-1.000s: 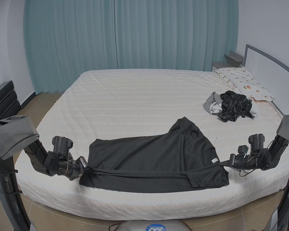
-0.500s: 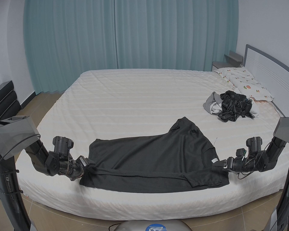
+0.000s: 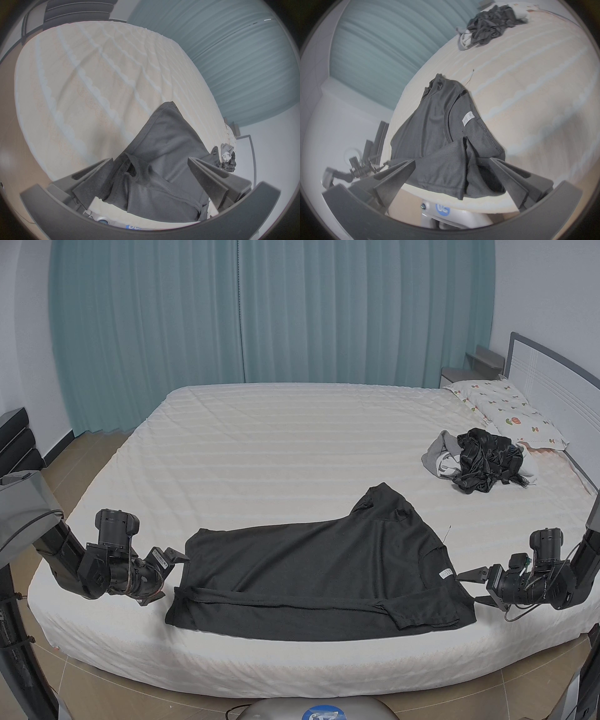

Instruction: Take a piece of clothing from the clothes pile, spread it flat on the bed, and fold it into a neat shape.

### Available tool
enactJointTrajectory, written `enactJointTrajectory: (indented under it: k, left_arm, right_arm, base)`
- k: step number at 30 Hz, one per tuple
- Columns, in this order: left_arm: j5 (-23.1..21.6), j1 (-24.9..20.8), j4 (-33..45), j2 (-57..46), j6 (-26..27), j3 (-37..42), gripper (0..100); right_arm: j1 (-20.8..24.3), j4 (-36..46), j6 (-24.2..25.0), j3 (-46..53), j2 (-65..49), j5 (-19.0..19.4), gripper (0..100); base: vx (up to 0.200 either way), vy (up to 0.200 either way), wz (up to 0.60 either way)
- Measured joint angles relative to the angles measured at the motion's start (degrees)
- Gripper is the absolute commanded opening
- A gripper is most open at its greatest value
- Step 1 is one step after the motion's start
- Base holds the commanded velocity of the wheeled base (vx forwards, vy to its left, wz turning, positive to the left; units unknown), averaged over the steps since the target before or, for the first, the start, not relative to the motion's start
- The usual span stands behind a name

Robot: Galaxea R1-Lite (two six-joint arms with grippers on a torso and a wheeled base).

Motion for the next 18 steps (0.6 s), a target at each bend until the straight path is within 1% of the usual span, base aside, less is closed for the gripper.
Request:
enactJointTrajectory:
  k: [3,6,10,15,16,18]
  left_arm:
    - [0.3,-1.6,0.4,-1.2,-0.4,1.5,100]
    - [1.0,-3.7,1.5,-2.0,-0.4,2.9,100]
    - [3.5,-5.3,2.3,-2.2,-0.3,3.5,100]
    - [4.5,-5.9,2.1,-0.9,-0.4,2.6,100]
    - [4.6,-5.9,2.1,-0.5,-0.5,2.1,0]
    - [4.5,-5.5,2.1,0.3,-0.6,1.2,0]
  right_arm:
    - [0.2,-5.6,4.0,3.1,-0.6,-0.4,100]
    - [0.4,-10.2,5.7,5.7,-0.5,-0.7,100]
    - [1.1,-14.1,6.3,8.6,0.1,-0.8,100]
    - [1.8,-16.4,6.4,10.9,0.7,-0.9,100]
    - [1.9,-16.6,6.3,11.2,0.8,-0.9,100]
    - [2.1,-17.0,6.2,11.6,1.0,-0.9,100]
  base:
    - [0.0,0.0,0.0]
    - [0.0,0.0,0.0]
    - [0.0,0.0,0.0]
    - [0.0,0.0,0.0]
    - [0.0,0.0,0.0]
    - [0.0,0.0,0.0]
